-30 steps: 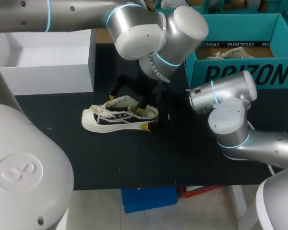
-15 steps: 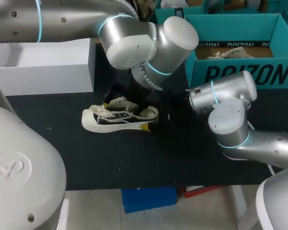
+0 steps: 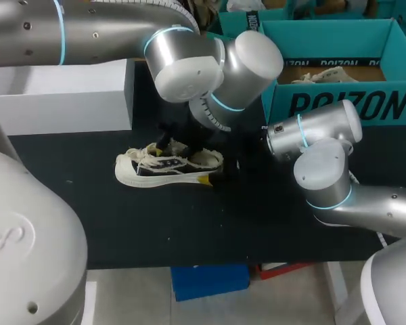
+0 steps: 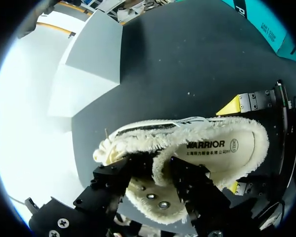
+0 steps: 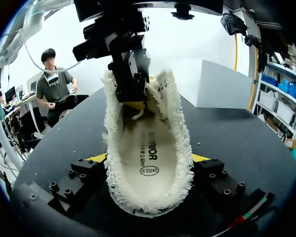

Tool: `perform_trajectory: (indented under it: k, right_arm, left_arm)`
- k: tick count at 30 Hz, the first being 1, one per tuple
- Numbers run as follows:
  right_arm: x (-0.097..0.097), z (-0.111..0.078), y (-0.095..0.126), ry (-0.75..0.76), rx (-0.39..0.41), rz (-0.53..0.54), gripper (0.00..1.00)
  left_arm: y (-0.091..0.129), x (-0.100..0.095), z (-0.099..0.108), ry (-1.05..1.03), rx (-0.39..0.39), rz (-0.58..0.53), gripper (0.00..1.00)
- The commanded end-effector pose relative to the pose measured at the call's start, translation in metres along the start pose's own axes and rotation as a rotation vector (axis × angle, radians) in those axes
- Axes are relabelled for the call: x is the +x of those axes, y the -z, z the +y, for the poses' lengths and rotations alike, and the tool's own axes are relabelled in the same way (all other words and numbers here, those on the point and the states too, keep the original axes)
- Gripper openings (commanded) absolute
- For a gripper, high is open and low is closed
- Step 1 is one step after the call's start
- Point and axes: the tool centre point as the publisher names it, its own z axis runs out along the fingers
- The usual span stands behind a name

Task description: Take the shoe out of the shoebox, open the shoe tongue, remove and reinsert the insole, then place the shoe into the shoebox

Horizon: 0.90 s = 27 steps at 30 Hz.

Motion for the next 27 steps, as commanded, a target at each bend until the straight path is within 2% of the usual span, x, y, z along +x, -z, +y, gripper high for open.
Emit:
perform_trajectory:
  k: [1,17,27]
  right_arm:
    - [-0.001,-0.001,-0.003,-0.001,0.001,-0.002,0.0]
    - [-0.001,-0.001,-0.003,-0.001,0.001,-0.002,0.0]
    - [-0.001,-0.001,-0.003,-0.001,0.001,-0.002,0.0]
  left_arm:
    - [-0.003,0.004,-0.002,0.011,0.0,-0.007,0.0]
    - [0.021,-0.006,-0.011,0.076,0.032,0.085,0.0]
    - [0.036,-0.025,-0.015,0.121,0.064,0.158,0.0]
